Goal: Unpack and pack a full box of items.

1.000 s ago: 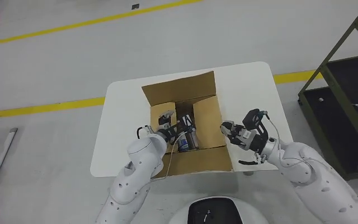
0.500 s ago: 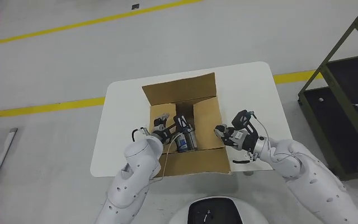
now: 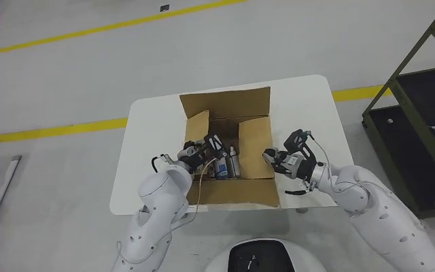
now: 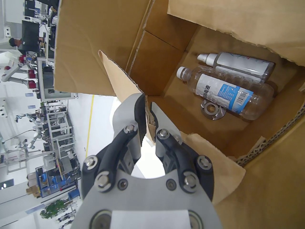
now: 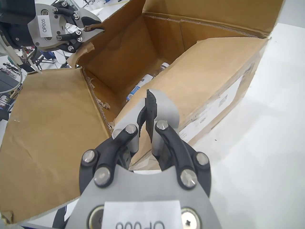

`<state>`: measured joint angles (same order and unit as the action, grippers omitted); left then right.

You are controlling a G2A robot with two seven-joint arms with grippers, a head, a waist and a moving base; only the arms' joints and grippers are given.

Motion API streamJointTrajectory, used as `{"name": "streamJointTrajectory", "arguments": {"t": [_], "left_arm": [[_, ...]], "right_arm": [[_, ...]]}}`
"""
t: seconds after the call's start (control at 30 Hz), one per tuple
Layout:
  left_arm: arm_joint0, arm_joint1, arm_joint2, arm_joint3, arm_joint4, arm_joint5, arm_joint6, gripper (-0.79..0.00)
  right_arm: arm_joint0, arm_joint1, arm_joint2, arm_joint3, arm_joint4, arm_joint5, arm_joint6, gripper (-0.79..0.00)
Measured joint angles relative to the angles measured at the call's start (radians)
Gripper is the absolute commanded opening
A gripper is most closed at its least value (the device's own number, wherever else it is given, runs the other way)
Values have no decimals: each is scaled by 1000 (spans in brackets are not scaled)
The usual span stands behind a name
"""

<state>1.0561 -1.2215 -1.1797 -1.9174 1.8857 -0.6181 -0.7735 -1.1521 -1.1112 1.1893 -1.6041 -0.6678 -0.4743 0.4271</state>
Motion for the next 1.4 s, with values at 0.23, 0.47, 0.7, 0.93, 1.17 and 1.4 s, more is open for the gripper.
{"name": "streamJointTrajectory", "arguments": {"t": [0.23,0.47,0.7,0.93,1.17,1.4], "left_arm": [[3,5,-38,-29,29,-4,-1,0],[6,18,-76,-51,173,3,17,0],[37,27,-164,-22,204,19,37,0],[54,40,-214,31,292,-3,74,0],[75,43,-234,72,316,9,102,0],[97,41,-220,111,327,18,109,0]], "right_arm": [[11,-1,-3,2,0,-3,14,-785],[13,-1,-5,2,0,-2,20,-785],[7,-2,-8,-2,6,3,22,-785],[4,-2,-5,0,8,9,22,-785],[-4,-2,-3,-3,11,19,22,-785],[-5,-3,-3,-3,15,19,17,-785]]}}
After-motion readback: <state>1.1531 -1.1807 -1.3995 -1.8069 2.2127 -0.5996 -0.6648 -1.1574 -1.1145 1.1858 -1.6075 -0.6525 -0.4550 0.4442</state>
